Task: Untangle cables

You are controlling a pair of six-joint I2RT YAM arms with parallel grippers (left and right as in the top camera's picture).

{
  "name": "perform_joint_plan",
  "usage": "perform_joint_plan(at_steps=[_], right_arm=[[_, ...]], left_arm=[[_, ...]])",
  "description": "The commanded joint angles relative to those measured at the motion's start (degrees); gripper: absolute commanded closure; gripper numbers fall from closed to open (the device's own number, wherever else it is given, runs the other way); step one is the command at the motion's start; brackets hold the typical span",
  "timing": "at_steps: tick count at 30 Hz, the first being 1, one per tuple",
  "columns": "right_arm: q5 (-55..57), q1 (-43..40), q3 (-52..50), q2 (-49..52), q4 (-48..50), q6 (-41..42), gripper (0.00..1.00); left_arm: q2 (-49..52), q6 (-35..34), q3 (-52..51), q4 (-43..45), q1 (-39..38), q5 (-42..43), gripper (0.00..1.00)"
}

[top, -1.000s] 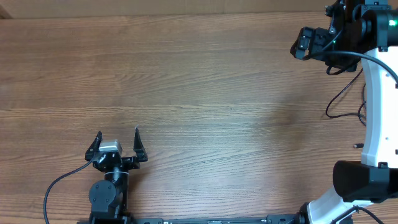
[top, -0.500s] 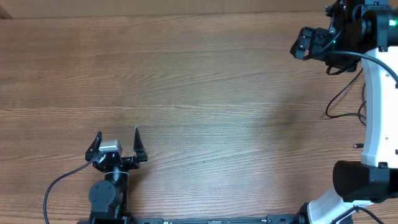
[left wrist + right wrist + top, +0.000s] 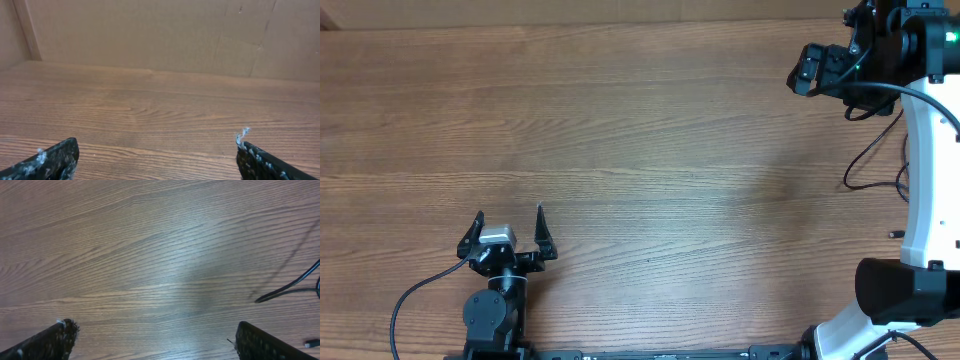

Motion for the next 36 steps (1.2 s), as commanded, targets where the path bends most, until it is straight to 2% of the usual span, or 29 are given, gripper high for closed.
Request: perform_joint_plan(at_steps=[1, 6, 13, 19, 24, 27, 36], right_arm=[[0.4, 0.0, 0.7, -1.2, 0.3, -0.4, 0.0], [-0.2, 0.0, 0.7, -2.7, 1.0, -0.4, 0.0], [-6.1, 1.6, 0.5, -8.3, 10.1, 0.7, 0.0], [-2.7, 4.3, -3.4, -12.6, 13.6, 0.3, 0.0], [-5.0, 5.4, -21.5, -20.8, 26.1, 0.5, 0.0], [-7.7, 5.7, -37.6, -27.7, 38.8, 0.5, 0.0], [-11.7, 5.7, -76.5, -46.7, 74.2, 2.6, 0.0]], left_arm=[[-0.6, 1.0, -0.1, -0.1, 0.3, 0.5, 0.0], [-0.6, 1.0, -0.1, -0.1, 0.3, 0.5, 0.0], [-0.6, 1.1, -0.1, -0.1, 0.3, 0.5, 0.0], [-0.6, 1.1, -0.1, -0.1, 0.3, 0.5, 0.0], [-0.6, 1.1, -0.1, -0.1, 0.3, 0.5, 0.0], [-0.6, 1.1, -0.1, -0.1, 0.3, 0.5, 0.0], [-0.6, 1.0, -0.1, -0.1, 0.3, 0.5, 0.0]])
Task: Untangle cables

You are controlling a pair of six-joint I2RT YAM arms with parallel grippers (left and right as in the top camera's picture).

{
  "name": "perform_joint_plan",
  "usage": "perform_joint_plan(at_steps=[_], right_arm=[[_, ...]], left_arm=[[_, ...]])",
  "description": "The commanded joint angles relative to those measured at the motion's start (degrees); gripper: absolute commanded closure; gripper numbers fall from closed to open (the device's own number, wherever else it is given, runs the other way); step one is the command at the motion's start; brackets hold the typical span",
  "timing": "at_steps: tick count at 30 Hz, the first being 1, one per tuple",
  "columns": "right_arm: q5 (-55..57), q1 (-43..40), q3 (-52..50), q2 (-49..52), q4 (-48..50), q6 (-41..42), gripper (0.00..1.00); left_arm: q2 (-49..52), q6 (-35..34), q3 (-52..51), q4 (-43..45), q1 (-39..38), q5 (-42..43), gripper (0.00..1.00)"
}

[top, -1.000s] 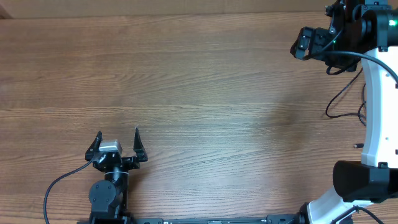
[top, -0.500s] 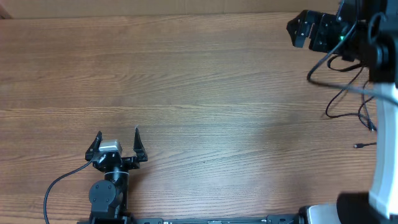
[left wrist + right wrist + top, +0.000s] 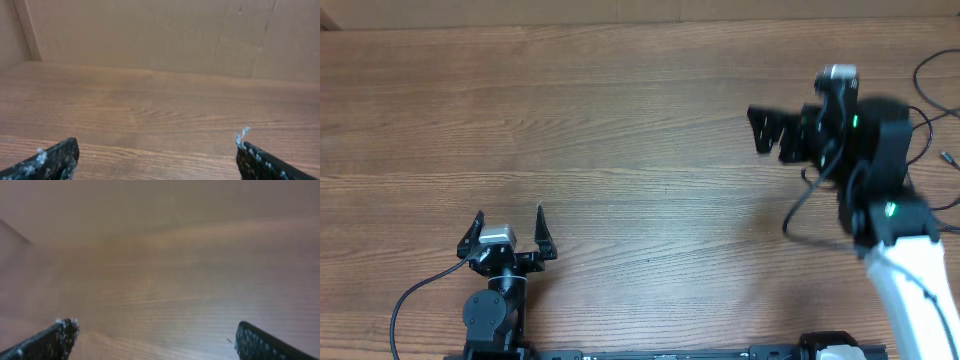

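Thin black cables (image 3: 927,68) lie at the table's far right edge, and a small connector (image 3: 947,156) lies beside them. My right gripper (image 3: 760,130) points left over bare wood, well left of those cables. Its jaws are open with nothing between them. Another dark cable loop (image 3: 798,205) hangs by the right arm. The right wrist view is blurred and shows only wood ahead of the right gripper (image 3: 155,340). My left gripper (image 3: 509,216) rests open near the front edge, far from any cable. In its wrist view the left gripper (image 3: 157,157) faces bare table.
A cardboard wall (image 3: 150,30) stands along the table's far side. The right arm's white link (image 3: 910,270) reaches over the front right of the wooden table (image 3: 620,120).
The right arm has moved from the far right corner to a spot further left and nearer the middle. Its wrist view showed a cable and connector and now shows blurred wood. The left arm is unchanged.
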Motion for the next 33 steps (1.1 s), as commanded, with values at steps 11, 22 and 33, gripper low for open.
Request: perform_joint_plan(at_steps=[11, 22, 33], right_arm=[[-2.1, 0.3, -36.2, -22.2, 41.3, 5.9, 0.0], [-2.0, 0.3, -50.0, -28.5, 57.3, 5.8, 0.0], [-1.4, 0.2, -54.1, -31.3, 56.5, 5.6, 0.0]], left_arm=[[-0.5, 1.0, -0.1, -0.1, 0.3, 0.5, 0.0], [-0.5, 1.0, -0.1, -0.1, 0.3, 0.5, 0.0], [-0.5, 1.0, -0.1, -0.1, 0.3, 0.4, 0.0]])
